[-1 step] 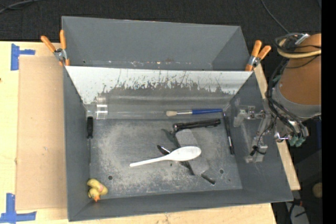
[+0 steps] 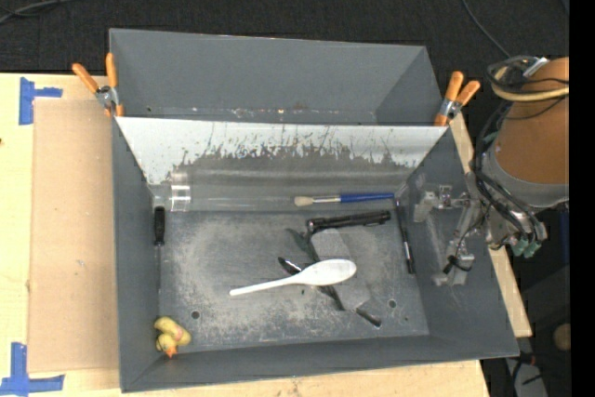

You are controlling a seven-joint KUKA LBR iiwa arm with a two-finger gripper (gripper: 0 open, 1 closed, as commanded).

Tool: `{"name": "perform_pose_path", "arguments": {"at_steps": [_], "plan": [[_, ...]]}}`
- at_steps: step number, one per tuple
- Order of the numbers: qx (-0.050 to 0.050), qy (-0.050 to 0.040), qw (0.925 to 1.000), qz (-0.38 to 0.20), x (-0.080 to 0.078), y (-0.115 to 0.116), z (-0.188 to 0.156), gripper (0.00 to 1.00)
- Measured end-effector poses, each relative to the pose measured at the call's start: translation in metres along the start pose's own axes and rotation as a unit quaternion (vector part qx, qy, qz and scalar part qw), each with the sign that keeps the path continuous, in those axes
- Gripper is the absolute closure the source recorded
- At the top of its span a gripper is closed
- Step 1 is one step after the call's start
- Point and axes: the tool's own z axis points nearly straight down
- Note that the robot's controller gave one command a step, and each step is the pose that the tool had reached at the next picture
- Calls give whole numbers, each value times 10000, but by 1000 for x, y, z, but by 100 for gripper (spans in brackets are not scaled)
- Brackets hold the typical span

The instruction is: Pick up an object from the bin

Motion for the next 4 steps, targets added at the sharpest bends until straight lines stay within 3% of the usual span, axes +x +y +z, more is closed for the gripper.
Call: {"name": "perform_pose_path", "arguments": {"at_steps": [1,2,3,4], "plan": [[0,-12,9997,-260,1,43,80,0],[13,-23,9930,-1178,20,95,87,0],[-8,9,9960,-891,-8,121,121,0],[-16,-98,9981,-612,-20,114,174,0]]}}
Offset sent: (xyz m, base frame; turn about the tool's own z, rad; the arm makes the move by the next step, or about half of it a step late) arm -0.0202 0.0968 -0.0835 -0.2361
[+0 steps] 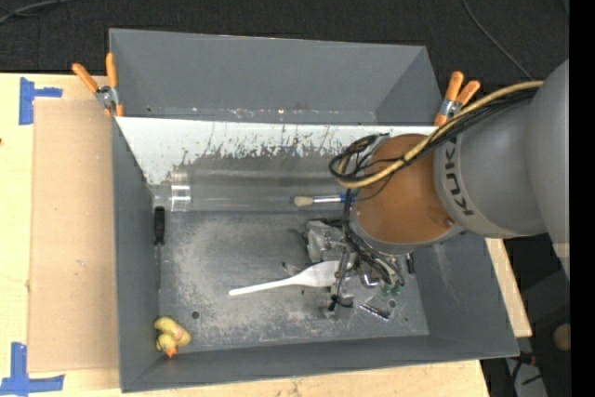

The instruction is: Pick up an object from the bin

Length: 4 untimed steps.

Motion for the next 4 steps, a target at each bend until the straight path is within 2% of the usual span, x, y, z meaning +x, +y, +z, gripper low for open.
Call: {"name": "perform_pose_path", "arguments": {"at_steps": [1,4], "plan": [[3,87,9996,271,27,21,0,100],[3,87,9996,250,27,22,-6,100]]}}
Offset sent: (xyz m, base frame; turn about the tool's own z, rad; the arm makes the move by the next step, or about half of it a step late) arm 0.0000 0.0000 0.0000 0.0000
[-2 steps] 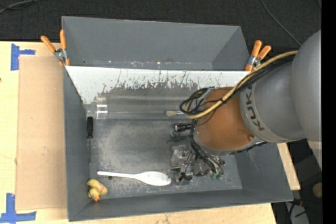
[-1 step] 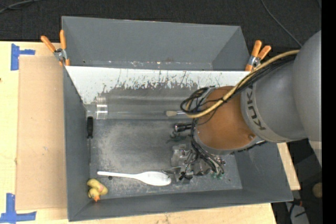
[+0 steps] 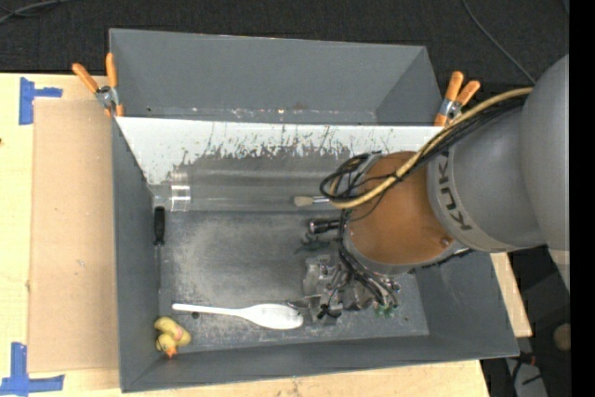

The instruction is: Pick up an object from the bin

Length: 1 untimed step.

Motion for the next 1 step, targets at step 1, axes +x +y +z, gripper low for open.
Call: {"name": "perform_pose_path", "arguments": {"at_steps": [1], "plan": [[0,4,10000,-10,0,0,-4,100]]}}
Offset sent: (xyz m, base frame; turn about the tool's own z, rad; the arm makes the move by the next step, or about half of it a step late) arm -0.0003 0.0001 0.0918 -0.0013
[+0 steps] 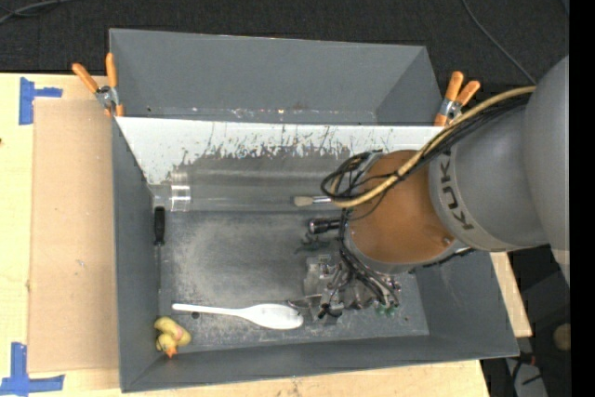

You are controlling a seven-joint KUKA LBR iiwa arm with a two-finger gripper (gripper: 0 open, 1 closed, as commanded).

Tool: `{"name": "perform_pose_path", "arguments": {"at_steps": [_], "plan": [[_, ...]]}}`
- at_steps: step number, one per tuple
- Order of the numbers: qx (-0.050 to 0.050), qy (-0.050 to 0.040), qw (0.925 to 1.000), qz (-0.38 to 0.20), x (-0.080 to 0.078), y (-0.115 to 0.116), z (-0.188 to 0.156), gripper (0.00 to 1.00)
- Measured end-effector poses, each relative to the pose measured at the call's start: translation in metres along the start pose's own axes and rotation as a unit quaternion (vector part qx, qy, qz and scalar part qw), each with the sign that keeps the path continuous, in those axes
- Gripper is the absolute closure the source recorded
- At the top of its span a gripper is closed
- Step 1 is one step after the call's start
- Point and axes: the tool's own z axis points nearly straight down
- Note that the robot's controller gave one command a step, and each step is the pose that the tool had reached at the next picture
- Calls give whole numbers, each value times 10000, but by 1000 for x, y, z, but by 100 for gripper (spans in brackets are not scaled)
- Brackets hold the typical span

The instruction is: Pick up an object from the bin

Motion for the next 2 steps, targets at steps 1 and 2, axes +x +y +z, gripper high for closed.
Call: {"name": "perform_pose_path", "arguments": {"at_steps": [1,2], "plan": [[-4,43,10000,-9,2,0,-44,100],[-5,53,10000,-18,3,0,-77,100]]}}
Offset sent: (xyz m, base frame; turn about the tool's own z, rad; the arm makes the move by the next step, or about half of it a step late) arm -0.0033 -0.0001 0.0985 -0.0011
